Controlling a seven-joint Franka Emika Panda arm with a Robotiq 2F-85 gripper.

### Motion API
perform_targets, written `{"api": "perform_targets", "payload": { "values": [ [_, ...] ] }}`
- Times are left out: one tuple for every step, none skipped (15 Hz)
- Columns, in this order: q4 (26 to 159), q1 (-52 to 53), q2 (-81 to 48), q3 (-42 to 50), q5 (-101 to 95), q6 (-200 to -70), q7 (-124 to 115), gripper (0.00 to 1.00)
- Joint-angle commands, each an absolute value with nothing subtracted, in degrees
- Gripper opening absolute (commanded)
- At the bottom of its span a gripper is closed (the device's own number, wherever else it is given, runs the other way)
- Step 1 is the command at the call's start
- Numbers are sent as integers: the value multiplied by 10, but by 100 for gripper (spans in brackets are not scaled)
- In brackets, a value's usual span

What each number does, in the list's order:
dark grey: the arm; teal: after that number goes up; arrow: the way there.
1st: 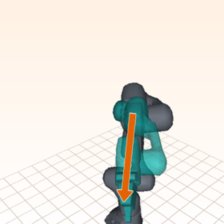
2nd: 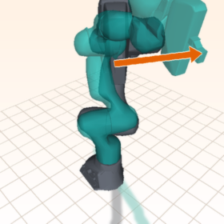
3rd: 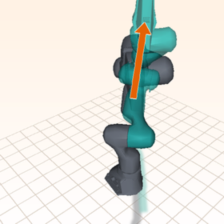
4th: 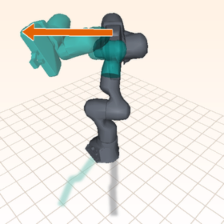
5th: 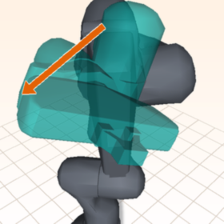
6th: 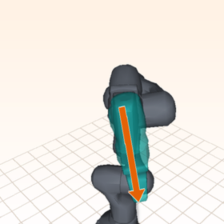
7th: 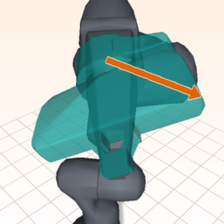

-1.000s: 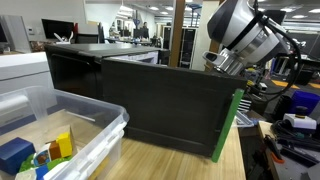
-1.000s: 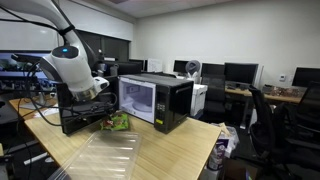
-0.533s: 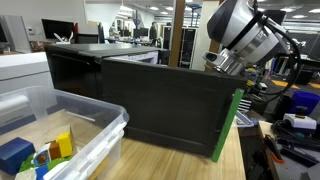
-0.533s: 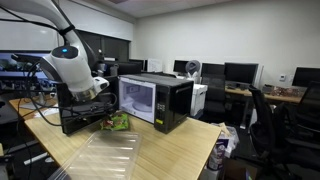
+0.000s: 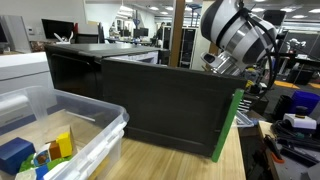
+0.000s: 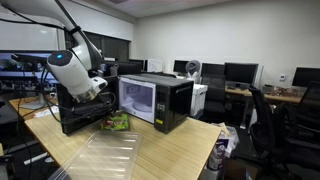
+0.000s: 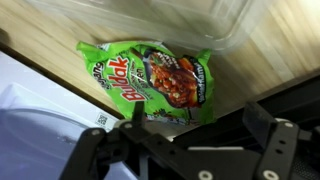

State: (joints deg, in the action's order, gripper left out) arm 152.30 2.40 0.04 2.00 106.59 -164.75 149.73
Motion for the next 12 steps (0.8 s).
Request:
{"api": "perform_targets", "payload": {
  "values": [
    [1511, 39, -14, 6, 1021, -1669, 1494, 100],
    [1513, 42, -14, 5, 1000, -1663, 1494, 100],
    [1514, 45, -16, 3, 979, -1662, 1493, 100],
    [1515, 49, -22, 0, 958, -1667, 1493, 100],
    [1516, 52, -26, -1, 939, -1668, 1493, 100],
    [1517, 55, -30, -2, 923, -1667, 1493, 100],
    [1516, 57, -33, -1, 909, -1667, 1493, 100],
    [1515, 58, -39, -1, 899, -1665, 1493, 100],
    [1513, 59, -46, 0, 890, -1665, 1493, 100],
    [1511, 59, -52, 2, 882, -1667, 1493, 100],
    [1509, 57, -58, 3, 874, -1667, 1493, 100],
    [1507, 56, -60, 4, 867, -1672, 1493, 100]
  ]
}}
